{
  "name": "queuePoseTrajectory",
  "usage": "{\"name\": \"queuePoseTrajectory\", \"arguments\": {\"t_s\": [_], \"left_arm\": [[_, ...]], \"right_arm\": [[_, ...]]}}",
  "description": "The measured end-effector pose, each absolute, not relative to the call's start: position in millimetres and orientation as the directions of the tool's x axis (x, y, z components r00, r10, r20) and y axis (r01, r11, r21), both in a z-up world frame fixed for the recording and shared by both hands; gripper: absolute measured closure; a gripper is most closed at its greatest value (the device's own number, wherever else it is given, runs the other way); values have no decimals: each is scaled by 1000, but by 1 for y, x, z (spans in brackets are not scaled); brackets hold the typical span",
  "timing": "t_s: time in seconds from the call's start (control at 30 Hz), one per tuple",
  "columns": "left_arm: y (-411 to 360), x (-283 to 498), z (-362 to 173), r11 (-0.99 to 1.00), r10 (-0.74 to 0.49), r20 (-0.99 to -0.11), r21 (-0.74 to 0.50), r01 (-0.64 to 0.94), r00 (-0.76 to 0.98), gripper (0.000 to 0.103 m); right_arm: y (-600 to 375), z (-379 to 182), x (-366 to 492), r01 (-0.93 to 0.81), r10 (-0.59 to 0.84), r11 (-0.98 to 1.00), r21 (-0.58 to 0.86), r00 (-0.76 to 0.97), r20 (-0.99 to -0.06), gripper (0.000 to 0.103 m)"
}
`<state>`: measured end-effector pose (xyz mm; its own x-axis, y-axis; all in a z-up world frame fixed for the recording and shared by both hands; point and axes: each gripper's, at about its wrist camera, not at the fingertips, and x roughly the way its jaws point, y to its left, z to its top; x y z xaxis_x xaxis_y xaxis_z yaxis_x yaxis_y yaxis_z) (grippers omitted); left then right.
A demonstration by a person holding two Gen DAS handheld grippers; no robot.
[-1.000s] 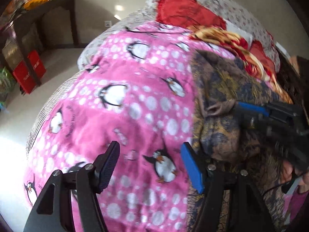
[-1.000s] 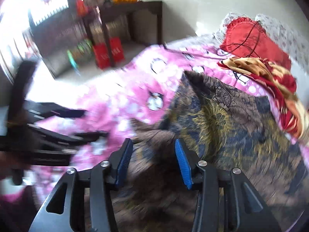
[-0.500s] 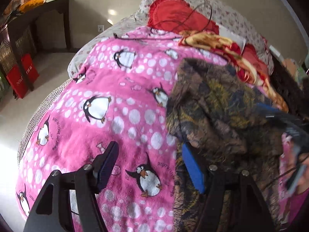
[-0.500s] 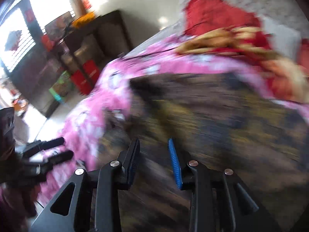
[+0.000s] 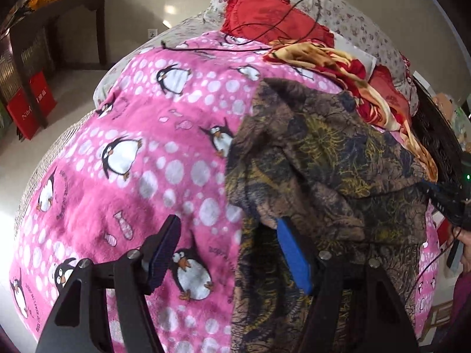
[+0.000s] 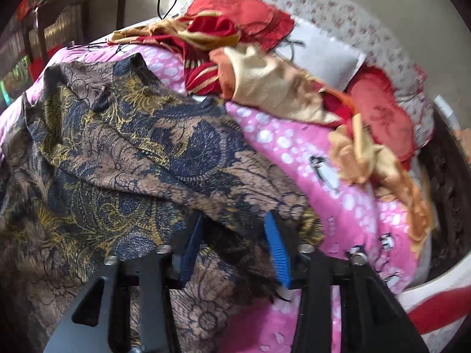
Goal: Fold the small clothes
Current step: 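Smooth the folded shirt side with the right gripper near the left gripper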
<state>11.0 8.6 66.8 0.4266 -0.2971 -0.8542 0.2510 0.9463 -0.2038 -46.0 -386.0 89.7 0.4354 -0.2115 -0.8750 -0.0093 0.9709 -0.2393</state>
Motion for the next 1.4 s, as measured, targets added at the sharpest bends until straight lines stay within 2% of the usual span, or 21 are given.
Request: {"name": "queuePoseTrajectory", "arguments": {"t_s": [0.1, 0.23, 0.3, 0.37, 0.4, 0.43, 0.5, 0.6, 0.7, 0.9, 1.03, 1.13, 1.2, 1.3, 1.4], "left_arm": [[3, 11, 71, 950, -274, -853, -169, 262, 444, 32], [-8, 19, 70, 951, -279, -857, -182, 252, 434, 32], [-19, 22, 71, 944, -296, -855, -196, 264, 426, 32], [-27, 22, 75, 937, -313, -846, -201, 285, 431, 32], [-33, 22, 77, 933, -319, -840, -198, 299, 439, 31], [-38, 23, 78, 932, -321, -838, -195, 306, 442, 31], [-49, 27, 76, 924, -333, -836, -196, 328, 437, 29], [-69, 37, 62, 919, -329, -856, -192, 345, 399, 29], [-87, 49, 54, 916, -313, -865, -166, 365, 393, 29], [-105, 92, 48, 936, -251, -865, -104, 335, 435, 29], [-95, 120, 43, 956, -248, -874, -151, 252, 419, 29], [-86, 117, 45, 951, -263, -877, -164, 264, 403, 29], [-77, 105, 50, 949, -256, -869, -143, 281, 424, 29], [-66, 85, 55, 939, -285, -860, -163, 302, 424, 29], [-61, 60, 52, 932, -297, -863, -168, 321, 409, 27]], "right_arm": [[-396, 100, -46, 43, -200, 978, -203, 460, -865, 103], [-427, 106, -45, 235, -325, 942, -241, 451, -831, 103], [-438, 98, -40, 263, -260, 953, -153, 442, -859, 103], [-438, 99, -44, 263, -229, 958, -117, 451, -863, 93], [-436, 105, -49, 270, -258, 952, -144, 453, -853, 81], [-433, 113, -57, 285, -288, 944, -166, 465, -837, 77], [-428, 128, -77, 313, -286, 940, -135, 507, -814, 77], [-413, 130, -89, 223, -126, 975, -3, 539, -833, 77], [-397, 114, -79, 176, -94, 984, 0, 523, -847, 78], [-421, 89, -26, 293, -108, 954, 70, 550, -828, 78], [-449, 71, -8, 390, -102, 910, 141, 540, -835, 78], [-452, 91, -33, 375, -55, 904, 205, 577, -815, 78], [-448, 107, -56, 362, -64, 913, 187, 580, -812, 78], [-435, 121, -103, 341, -110, 935, 97, 540, -834, 72], [-431, 110, -130, 338, -73, 933, 121, 510, -857, 62]]}}
